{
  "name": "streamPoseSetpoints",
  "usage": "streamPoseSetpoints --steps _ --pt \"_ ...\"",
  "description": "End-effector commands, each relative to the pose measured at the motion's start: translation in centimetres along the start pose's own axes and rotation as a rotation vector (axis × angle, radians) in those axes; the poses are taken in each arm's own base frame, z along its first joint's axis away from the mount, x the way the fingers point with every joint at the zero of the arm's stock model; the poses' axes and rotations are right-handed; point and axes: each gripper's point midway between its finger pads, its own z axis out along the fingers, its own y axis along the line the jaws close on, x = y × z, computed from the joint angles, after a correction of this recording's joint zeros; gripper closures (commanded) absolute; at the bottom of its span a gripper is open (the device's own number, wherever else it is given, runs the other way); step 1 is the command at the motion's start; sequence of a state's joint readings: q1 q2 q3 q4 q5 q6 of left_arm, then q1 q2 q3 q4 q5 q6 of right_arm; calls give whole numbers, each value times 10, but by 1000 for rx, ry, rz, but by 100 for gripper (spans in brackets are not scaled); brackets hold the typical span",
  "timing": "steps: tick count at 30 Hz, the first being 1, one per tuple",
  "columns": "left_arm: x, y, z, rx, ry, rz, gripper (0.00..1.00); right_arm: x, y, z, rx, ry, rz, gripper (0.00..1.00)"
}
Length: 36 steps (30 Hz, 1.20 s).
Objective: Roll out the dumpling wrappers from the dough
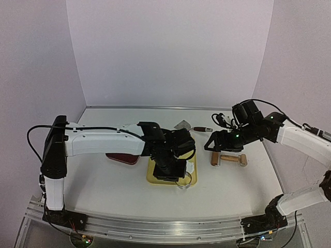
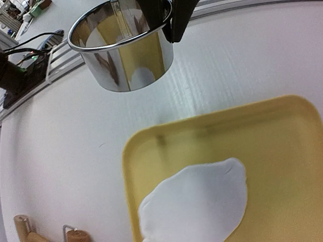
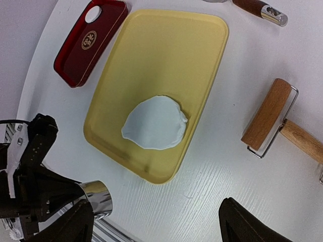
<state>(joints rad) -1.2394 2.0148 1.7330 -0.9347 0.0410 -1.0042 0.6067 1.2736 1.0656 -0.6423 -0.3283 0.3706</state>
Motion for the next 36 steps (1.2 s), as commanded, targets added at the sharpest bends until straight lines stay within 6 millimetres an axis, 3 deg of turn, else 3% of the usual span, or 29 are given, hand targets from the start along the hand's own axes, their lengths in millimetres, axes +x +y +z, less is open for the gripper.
streamPoseSetpoints --steps 1,7,12,22,36 --pt "-37 -5 15 -29 -36 -53 100 -10 -1 -12 33 -33 2 14" --pt "-99 -6 14 32 -84 -68 100 -21 -2 -6 63 -31 42 14" --pt "-120 10 22 5 -62 -49 100 -29 -4 3 90 -13 81 15" --pt "-122 20 31 35 33 -6 100 -32 -9 18 126 23 143 16" --pt "-121 27 50 49 114 23 91 -29 -15 32 150 55 206 16"
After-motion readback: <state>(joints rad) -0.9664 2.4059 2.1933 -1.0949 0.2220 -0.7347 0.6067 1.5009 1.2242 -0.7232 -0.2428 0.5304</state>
